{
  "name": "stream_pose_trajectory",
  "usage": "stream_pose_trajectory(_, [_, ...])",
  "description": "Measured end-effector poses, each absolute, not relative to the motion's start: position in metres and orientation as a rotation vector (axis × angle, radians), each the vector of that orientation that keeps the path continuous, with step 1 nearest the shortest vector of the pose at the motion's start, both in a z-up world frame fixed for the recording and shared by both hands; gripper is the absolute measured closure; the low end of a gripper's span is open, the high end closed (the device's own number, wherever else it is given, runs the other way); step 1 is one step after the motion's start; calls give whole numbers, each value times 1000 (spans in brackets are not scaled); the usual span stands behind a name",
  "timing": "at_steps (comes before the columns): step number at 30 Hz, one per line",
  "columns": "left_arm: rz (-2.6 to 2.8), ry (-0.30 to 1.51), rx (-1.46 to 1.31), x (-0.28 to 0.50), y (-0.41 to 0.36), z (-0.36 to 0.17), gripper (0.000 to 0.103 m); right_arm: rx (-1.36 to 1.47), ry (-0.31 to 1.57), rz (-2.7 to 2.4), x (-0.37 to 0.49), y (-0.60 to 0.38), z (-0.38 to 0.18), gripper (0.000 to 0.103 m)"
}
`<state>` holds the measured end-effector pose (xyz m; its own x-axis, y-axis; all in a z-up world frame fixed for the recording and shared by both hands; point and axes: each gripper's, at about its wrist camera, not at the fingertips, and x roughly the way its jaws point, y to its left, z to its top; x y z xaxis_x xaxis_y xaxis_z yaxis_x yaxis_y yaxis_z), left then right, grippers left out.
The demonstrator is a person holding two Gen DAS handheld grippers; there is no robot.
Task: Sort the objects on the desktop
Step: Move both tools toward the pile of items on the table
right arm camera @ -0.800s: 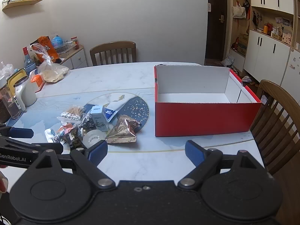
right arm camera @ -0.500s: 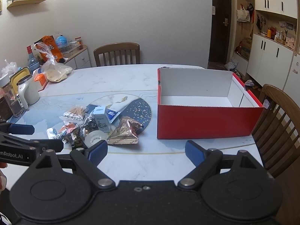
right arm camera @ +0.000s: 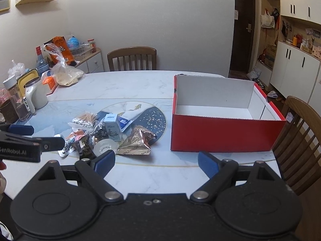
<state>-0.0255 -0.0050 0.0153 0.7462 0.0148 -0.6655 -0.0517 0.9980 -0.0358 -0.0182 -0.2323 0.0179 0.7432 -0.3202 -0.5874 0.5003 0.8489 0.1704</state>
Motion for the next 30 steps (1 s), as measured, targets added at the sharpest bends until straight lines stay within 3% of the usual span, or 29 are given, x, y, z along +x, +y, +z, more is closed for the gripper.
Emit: stream_pose_trajectory(30, [31,784,-58,17,66,-37,1,289,571,-380,45,-213,7,14])
